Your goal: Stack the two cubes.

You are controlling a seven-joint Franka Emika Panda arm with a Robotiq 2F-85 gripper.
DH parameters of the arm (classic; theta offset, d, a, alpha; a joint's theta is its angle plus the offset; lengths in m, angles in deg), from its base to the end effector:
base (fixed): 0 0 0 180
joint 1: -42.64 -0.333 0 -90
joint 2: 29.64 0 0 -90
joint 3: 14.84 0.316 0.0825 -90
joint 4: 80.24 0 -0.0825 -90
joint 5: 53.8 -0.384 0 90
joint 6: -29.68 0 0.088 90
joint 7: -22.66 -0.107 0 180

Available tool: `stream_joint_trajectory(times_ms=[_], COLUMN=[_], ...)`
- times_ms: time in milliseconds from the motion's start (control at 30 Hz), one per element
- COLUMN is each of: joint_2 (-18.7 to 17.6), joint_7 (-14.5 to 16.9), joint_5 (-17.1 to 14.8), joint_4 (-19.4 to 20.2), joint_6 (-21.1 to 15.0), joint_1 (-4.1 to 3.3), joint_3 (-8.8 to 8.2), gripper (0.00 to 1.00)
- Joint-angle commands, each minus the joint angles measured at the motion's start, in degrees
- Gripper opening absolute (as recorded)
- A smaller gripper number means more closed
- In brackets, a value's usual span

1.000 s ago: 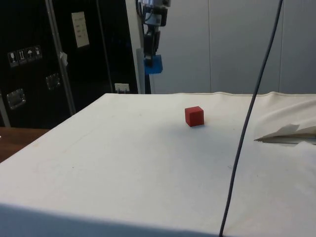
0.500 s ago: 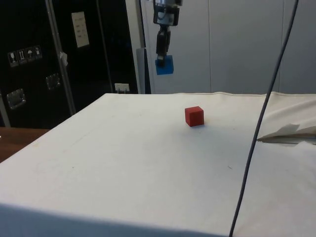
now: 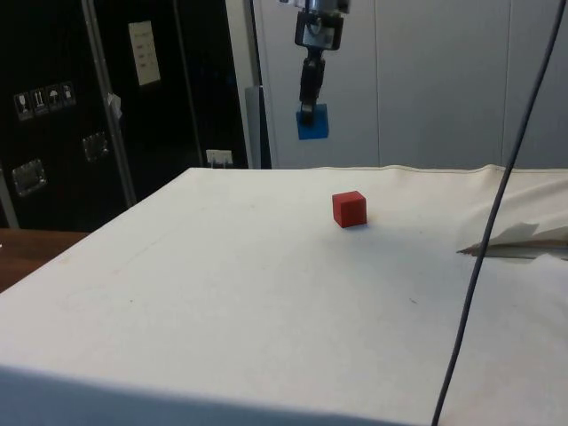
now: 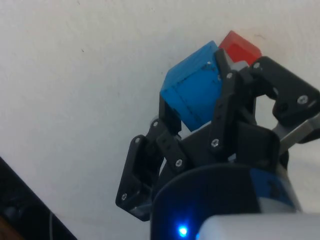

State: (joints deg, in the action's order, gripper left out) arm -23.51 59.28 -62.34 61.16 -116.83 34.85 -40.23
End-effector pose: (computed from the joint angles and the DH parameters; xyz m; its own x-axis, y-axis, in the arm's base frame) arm 0.4612 -0.1481 0.3483 0.9522 0.2041 0.2271 0.2133 -0.9769 -0.0163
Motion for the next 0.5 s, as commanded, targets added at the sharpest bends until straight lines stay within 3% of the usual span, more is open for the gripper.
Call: stream_joint_trajectory(times_ms=[0, 233, 267, 300, 467], joint_2=[0.6, 3.8, 3.4, 4.1, 4.6], joint_7=[-0.6, -0.2, 0.3, -0.2, -0.9], joint_5=[1.1, 0.8, 0.0, 0.7, 0.2], joint_4=[1.0, 5.8, 4.9, 6.4, 8.7], joint_6=[-1.1, -3.4, -2.2, -3.7, -5.4], joint_1=[0.29, 0.34, 0.00, 0.34, 0.46], joint_3=[0.11, 0.17, 0.00, 0.17, 0.11], gripper=[0.01, 0.01, 0.01, 0.01, 0.01])
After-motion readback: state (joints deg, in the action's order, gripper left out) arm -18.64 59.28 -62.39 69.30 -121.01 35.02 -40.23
